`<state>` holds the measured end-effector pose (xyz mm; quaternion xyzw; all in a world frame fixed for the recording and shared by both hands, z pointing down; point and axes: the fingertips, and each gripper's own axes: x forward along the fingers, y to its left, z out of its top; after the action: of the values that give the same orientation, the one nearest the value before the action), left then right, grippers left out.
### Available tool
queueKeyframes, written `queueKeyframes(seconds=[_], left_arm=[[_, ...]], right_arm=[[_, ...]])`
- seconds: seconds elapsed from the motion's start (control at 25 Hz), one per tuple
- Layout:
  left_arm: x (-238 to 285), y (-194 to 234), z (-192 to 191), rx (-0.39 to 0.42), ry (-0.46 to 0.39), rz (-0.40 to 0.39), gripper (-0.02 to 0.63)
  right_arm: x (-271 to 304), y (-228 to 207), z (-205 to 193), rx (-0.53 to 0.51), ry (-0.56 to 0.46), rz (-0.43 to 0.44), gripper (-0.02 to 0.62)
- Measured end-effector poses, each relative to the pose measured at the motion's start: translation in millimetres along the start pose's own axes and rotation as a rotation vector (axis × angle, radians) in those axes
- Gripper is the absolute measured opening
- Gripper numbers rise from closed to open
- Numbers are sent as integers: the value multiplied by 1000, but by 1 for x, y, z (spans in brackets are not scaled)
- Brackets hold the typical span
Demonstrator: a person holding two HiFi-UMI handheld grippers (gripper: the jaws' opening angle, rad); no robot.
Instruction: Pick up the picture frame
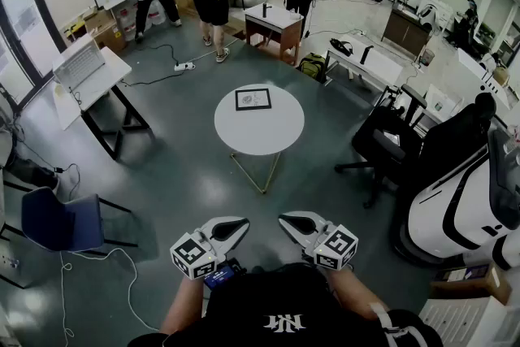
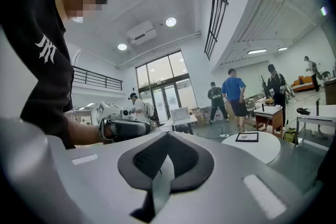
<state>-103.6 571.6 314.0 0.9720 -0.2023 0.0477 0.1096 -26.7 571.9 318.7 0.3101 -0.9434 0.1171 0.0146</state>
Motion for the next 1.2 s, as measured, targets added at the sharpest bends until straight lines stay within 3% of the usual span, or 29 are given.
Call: queueKeyframes(seconds=[0.24,0.64,1.2], left_arm=[[-27,19,-4,-39,-7,19,3],[-13,21,-1,-18,5,-74,3],[2,42,5,-27,-10,-117,3]], right_arm=[[16,15,9,5,-9,-11,-1],[4,-1,9,18,-52,-136,-2],[8,-22,13,14,-37,-191,-2]])
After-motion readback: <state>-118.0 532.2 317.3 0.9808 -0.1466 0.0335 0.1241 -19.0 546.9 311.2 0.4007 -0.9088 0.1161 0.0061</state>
